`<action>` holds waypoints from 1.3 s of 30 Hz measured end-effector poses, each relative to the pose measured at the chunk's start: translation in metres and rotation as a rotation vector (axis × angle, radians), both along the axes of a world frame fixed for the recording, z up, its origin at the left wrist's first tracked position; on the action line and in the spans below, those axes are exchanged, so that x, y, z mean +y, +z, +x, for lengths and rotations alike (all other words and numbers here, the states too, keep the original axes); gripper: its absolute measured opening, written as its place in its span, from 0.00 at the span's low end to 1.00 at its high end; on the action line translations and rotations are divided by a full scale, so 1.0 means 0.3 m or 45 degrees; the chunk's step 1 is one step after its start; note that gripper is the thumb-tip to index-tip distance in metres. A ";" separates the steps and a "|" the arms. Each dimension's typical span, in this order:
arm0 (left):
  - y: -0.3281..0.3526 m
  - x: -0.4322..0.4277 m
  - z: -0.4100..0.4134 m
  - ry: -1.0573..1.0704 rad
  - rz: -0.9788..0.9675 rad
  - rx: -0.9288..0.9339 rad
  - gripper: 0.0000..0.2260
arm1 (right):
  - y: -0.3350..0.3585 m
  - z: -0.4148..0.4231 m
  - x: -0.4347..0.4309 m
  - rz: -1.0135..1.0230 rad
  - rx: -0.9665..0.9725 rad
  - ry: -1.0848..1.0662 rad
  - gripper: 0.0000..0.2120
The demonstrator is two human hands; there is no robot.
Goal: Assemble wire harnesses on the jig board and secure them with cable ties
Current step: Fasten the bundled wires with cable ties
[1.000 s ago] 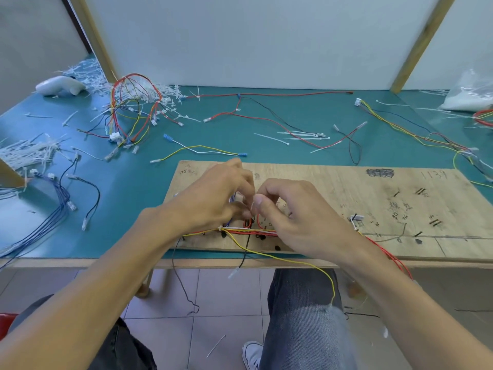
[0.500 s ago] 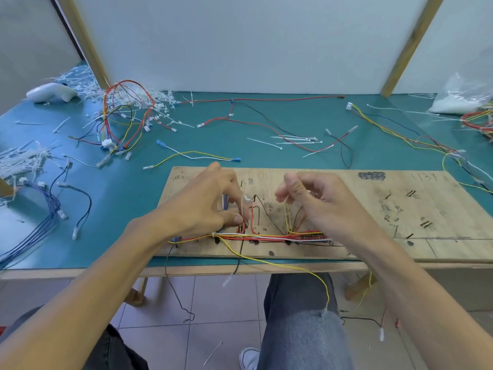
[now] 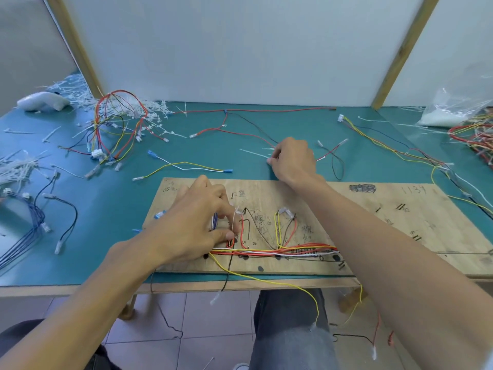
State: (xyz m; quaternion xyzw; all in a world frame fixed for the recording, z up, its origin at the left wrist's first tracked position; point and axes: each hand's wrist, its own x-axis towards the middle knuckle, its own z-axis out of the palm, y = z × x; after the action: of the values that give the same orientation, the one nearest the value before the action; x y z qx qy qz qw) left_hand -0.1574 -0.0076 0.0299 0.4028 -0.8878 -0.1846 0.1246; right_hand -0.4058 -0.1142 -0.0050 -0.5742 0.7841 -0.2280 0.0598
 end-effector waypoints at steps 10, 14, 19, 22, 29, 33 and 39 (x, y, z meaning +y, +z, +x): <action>0.034 0.024 0.006 0.071 -0.171 0.372 0.17 | 0.088 0.007 0.108 -0.106 0.046 0.380 0.03; 0.106 0.021 -0.016 0.302 -0.387 0.505 0.11 | 0.172 0.031 0.285 -0.263 0.089 0.773 0.07; 0.115 0.043 -0.021 0.234 -0.145 0.396 0.06 | 0.240 0.046 0.450 -0.552 -0.146 0.886 0.02; 0.109 0.065 -0.015 0.113 0.050 0.456 0.07 | 0.254 0.045 0.490 -0.521 -0.307 0.937 0.03; 0.082 0.108 -0.002 0.043 0.032 0.633 0.07 | 0.228 0.061 0.543 -0.345 -1.015 0.970 0.07; 0.052 0.145 -0.031 0.076 -0.013 0.766 0.03 | 0.135 0.102 0.595 -0.306 -1.362 0.781 0.06; -0.006 0.187 -0.069 0.234 -0.143 0.740 0.02 | 0.044 0.142 0.627 -0.545 -1.340 0.518 0.03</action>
State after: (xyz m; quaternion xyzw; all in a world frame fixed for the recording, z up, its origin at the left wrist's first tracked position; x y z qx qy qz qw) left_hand -0.1780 0.0486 0.0281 0.4043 -0.7836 -0.2305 0.4115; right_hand -0.3633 0.0740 0.0082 -0.5219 0.4603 -0.6183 0.3654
